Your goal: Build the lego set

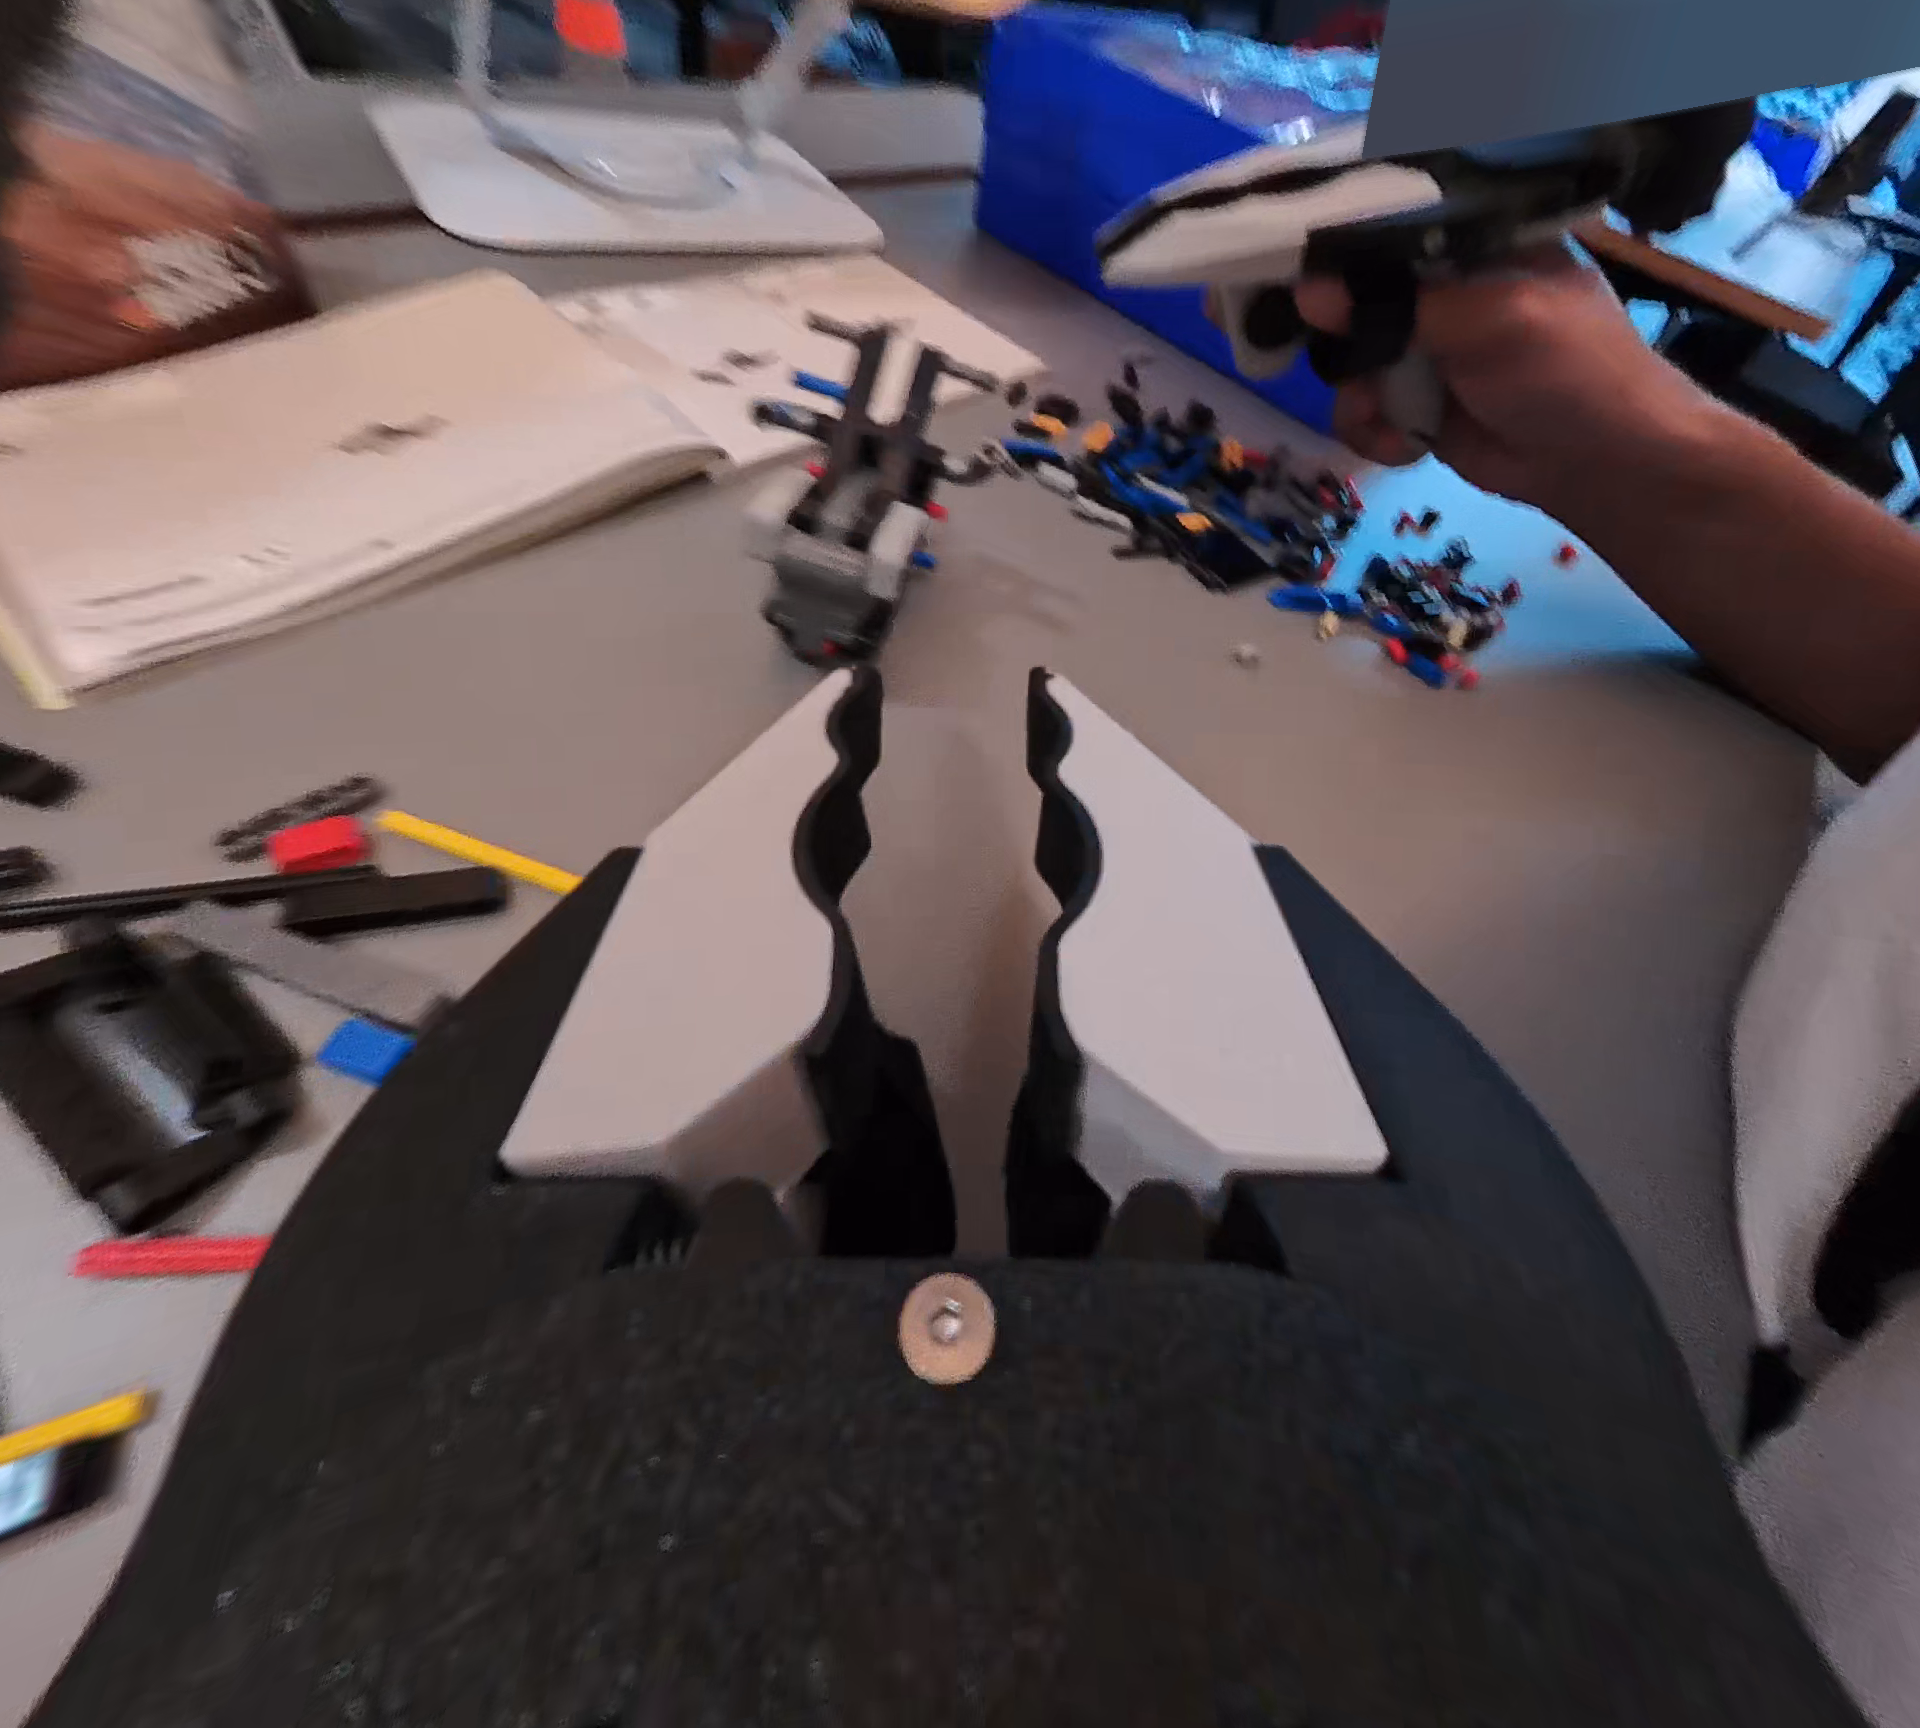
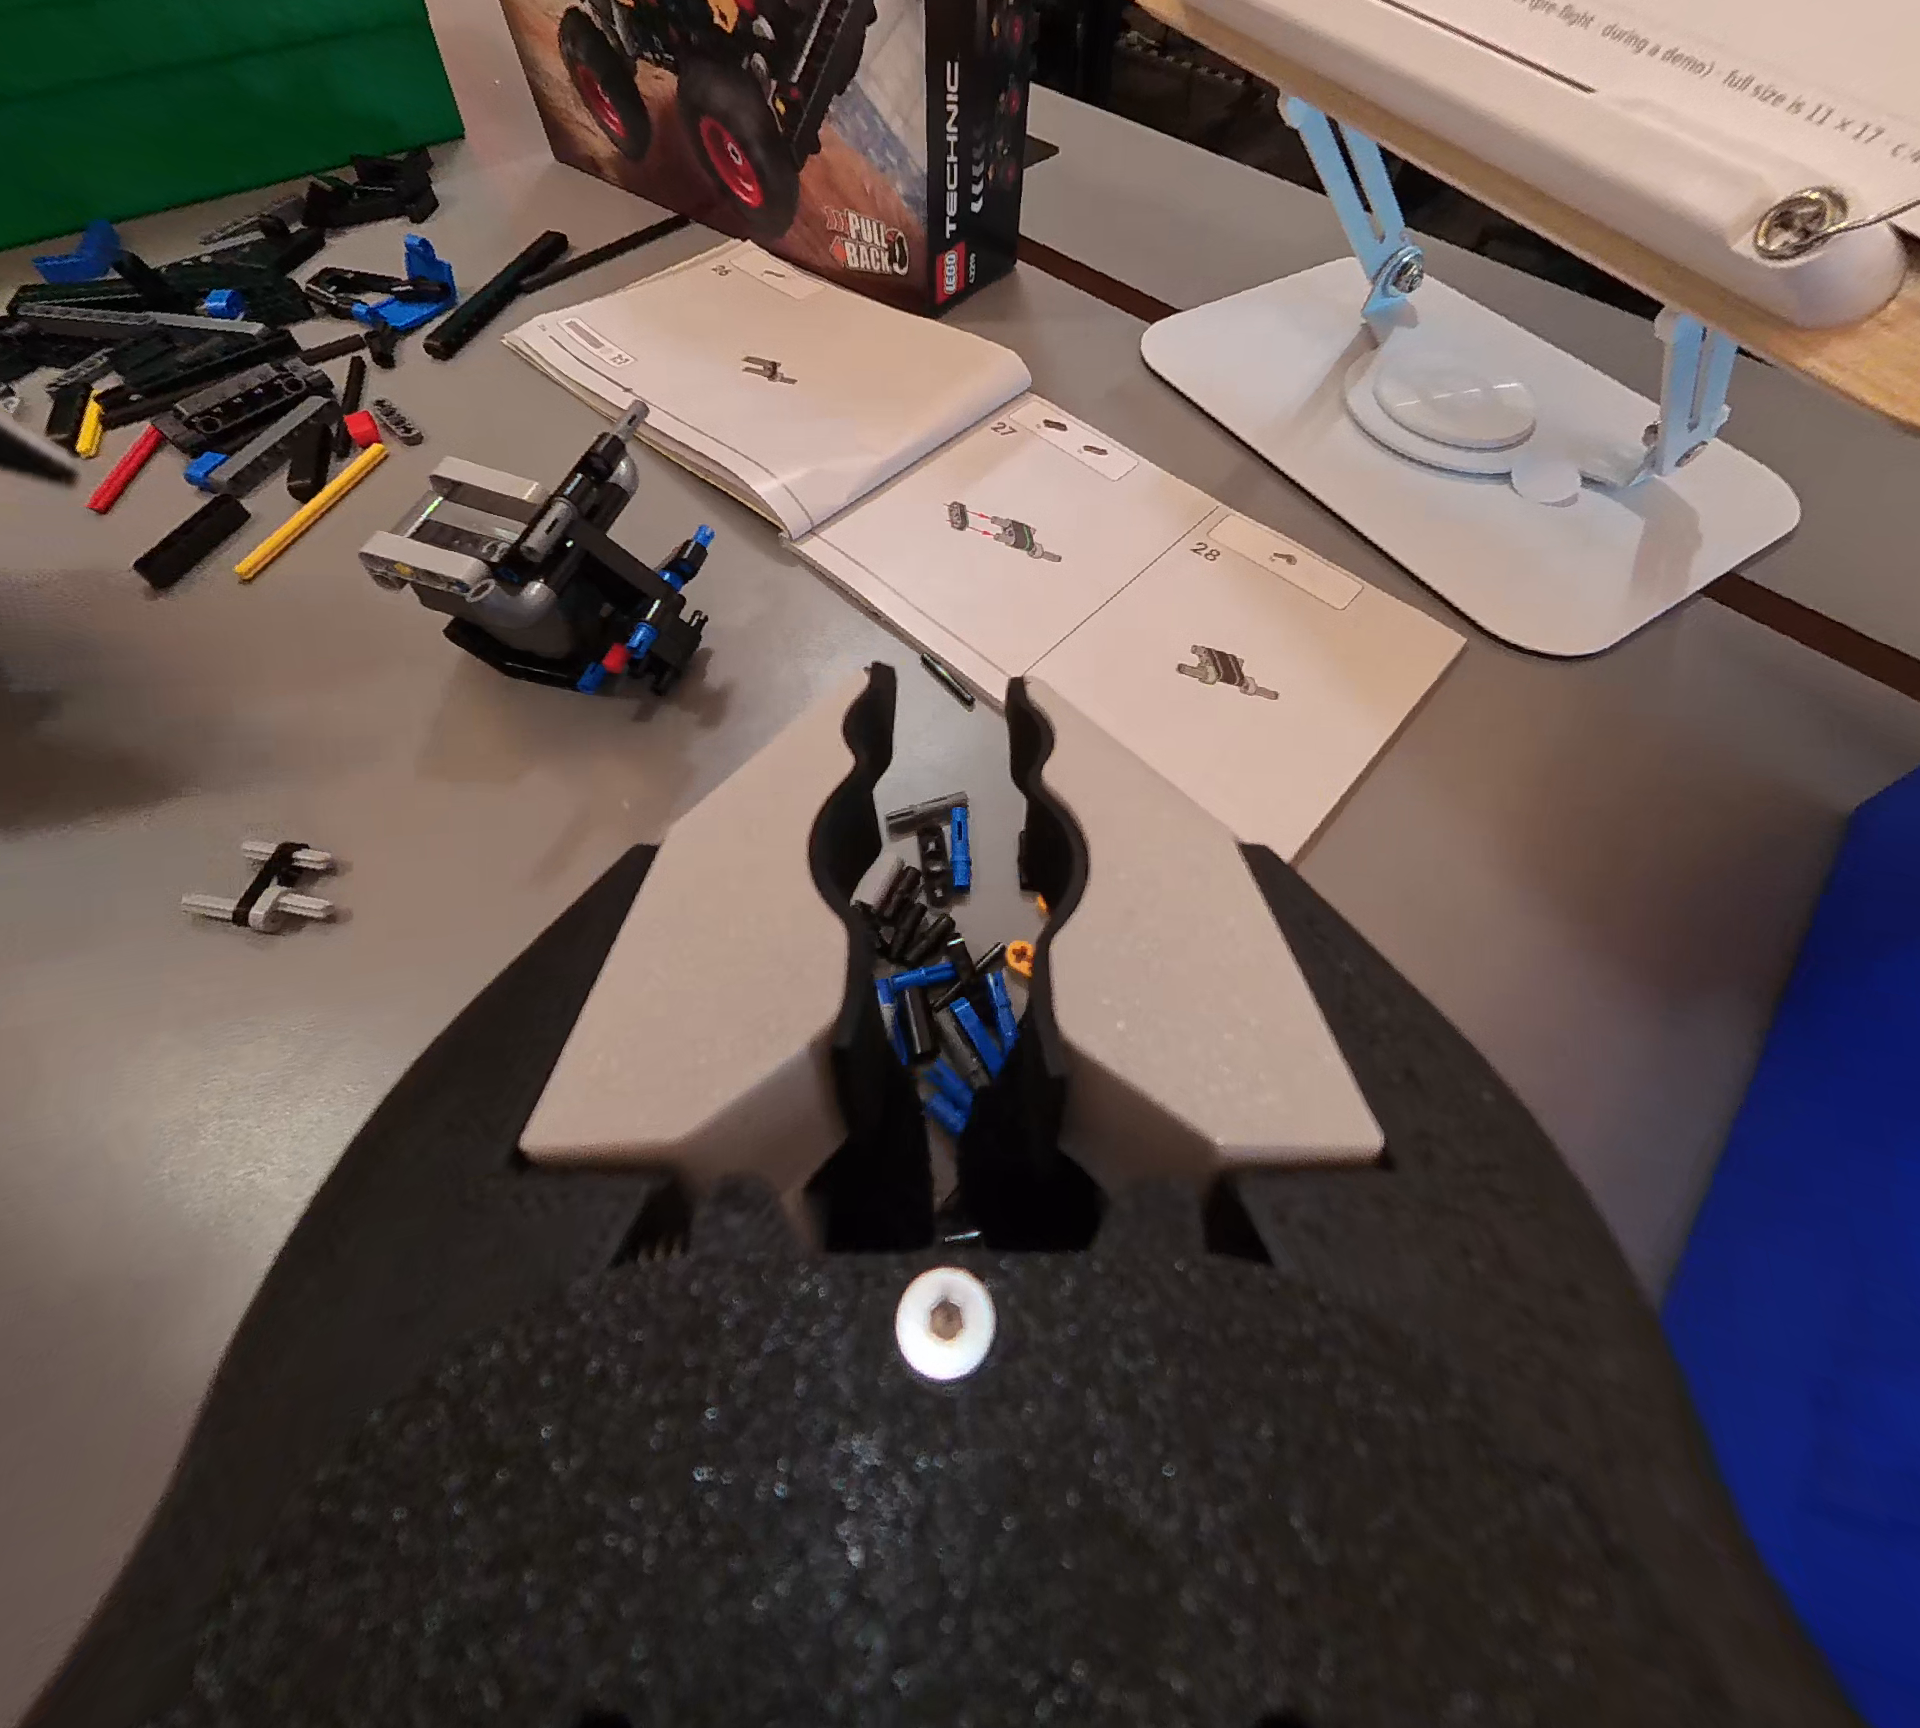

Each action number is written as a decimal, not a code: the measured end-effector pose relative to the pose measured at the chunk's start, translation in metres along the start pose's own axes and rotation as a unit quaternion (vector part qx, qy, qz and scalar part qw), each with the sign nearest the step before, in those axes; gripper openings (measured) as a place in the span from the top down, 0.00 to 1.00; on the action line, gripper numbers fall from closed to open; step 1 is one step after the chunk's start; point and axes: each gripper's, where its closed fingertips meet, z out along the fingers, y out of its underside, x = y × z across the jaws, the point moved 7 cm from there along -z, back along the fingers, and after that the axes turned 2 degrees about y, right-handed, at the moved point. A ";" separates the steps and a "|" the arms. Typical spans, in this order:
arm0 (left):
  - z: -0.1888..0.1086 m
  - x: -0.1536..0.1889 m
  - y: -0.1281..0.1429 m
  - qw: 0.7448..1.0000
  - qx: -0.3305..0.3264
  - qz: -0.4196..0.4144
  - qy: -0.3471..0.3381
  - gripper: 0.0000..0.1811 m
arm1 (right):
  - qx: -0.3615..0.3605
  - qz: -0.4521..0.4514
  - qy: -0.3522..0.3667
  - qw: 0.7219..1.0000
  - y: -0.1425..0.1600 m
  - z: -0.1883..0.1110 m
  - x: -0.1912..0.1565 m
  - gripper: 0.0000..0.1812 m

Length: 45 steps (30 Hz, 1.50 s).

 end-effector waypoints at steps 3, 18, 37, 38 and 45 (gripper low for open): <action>-0.012 -0.012 -0.006 0.998 0.054 -0.023 -0.016 0.88 | 0.000 -0.002 -0.005 1.000 0.000 0.001 -0.003 0.88; -0.032 -0.012 -0.008 0.994 0.104 -0.016 -0.021 0.88 | -0.018 -0.016 -0.016 1.000 0.010 0.011 -0.007 0.90; -0.044 -0.028 -0.015 0.999 -0.040 -0.011 -0.031 0.90 | -0.005 -0.046 -0.009 0.999 0.001 0.002 -0.014 0.90; -0.055 -0.036 -0.023 0.998 -0.047 0.000 -0.049 0.89 | -0.004 -0.046 -0.009 0.999 0.000 0.001 -0.013 0.90; -0.134 -0.080 -0.057 0.974 -0.105 0.010 -0.202 0.90 | -0.008 -0.037 -0.012 0.999 0.003 0.003 -0.011 0.90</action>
